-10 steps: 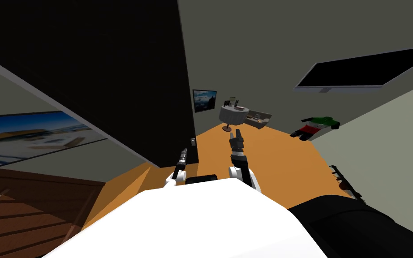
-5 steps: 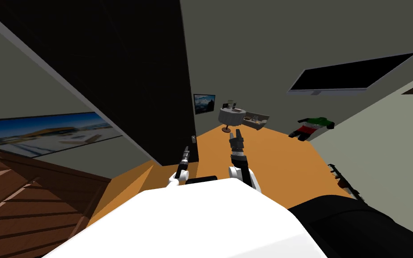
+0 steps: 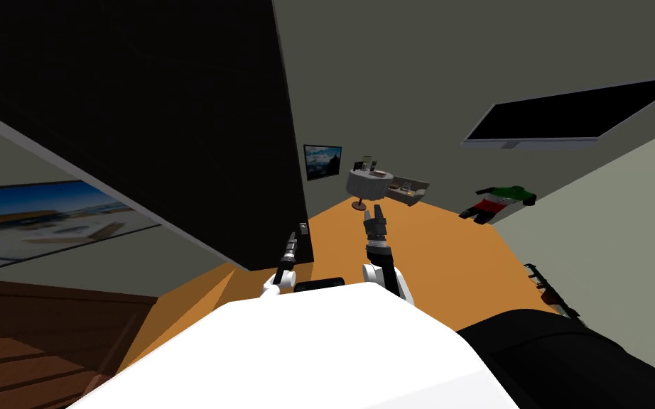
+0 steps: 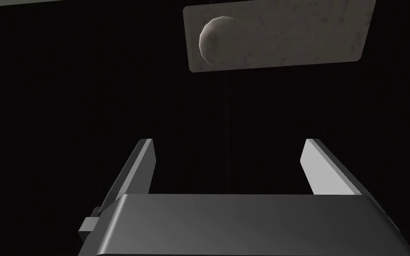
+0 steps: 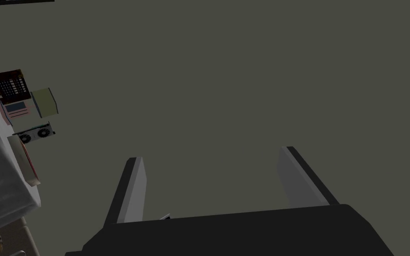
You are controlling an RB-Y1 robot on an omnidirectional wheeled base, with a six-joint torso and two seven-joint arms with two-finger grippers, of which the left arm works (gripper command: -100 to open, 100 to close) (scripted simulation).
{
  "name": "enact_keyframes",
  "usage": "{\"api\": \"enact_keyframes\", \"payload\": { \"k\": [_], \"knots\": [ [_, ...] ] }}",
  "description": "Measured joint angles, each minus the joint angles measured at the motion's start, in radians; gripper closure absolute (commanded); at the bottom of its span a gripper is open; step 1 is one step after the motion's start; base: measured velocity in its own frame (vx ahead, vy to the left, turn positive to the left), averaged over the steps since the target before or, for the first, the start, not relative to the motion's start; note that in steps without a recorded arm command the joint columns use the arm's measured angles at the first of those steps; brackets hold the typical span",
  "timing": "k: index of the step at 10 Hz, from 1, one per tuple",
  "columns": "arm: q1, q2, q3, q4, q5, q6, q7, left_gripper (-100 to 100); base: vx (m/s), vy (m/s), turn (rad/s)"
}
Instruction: Push the door open
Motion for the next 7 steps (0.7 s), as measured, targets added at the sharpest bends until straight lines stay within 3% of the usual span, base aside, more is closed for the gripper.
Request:
{"api": "enact_keyframes", "payload": {
  "k": [2,3,4,5,7],
  "knots": [
    [-0.006,-0.007,0.004,0.014,0.004,-0.014,0.0,-100,0.238,-0.028,-0.035],
    [0.007,-0.018,0.004,-0.007,0.004,-0.01,-0.003,-100,0.25,-0.01,-0.034],
    [0.003,-0.033,0.006,0.003,0.006,-0.014,-0.003,-100,0.097,-0.011,0.015],
    [0.004,-0.035,0.006,0.005,0.006,-0.018,-0.002,100,-0.022,0.001,-0.011],
    [0.001,-0.033,0.007,0.002,0.007,-0.015,-0.002,100,-0.029,0.006,-0.007]
  ]
}}
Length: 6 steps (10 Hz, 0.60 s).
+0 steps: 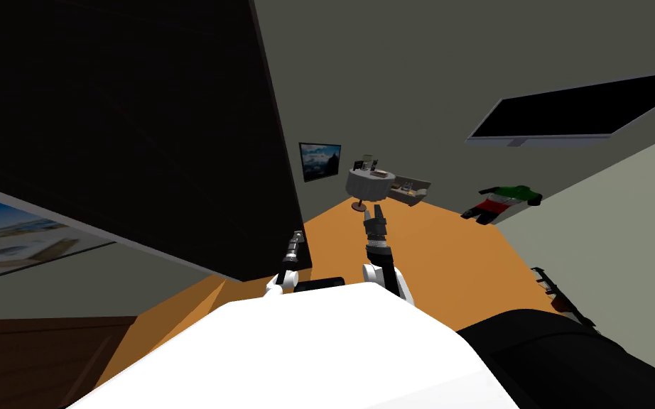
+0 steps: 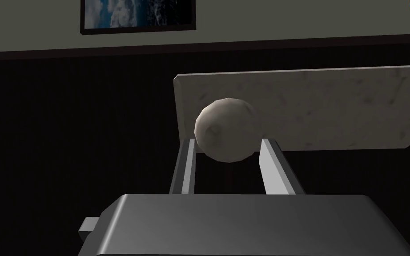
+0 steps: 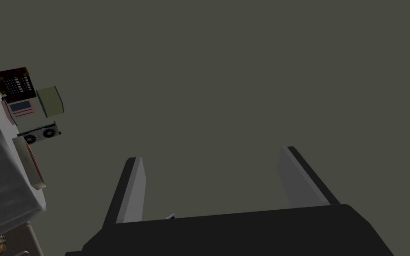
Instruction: Push the door open
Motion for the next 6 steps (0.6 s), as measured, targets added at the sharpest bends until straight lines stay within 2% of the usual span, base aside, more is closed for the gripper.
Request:
{"api": "enact_keyframes", "payload": {
  "k": [3,5,6],
  "knots": [
    [0.003,-0.001,-0.001,0.003,-0.001,0.003,-0.001,100,-0.008,0.0,0.001],
    [0.005,0.004,0.007,0.011,0.005,0.003,-0.005,100,0.142,-0.064,0.071],
    [-0.014,0.013,0.018,0.052,0.013,-0.013,-0.004,100,0.115,-0.059,0.059]
  ]
}}
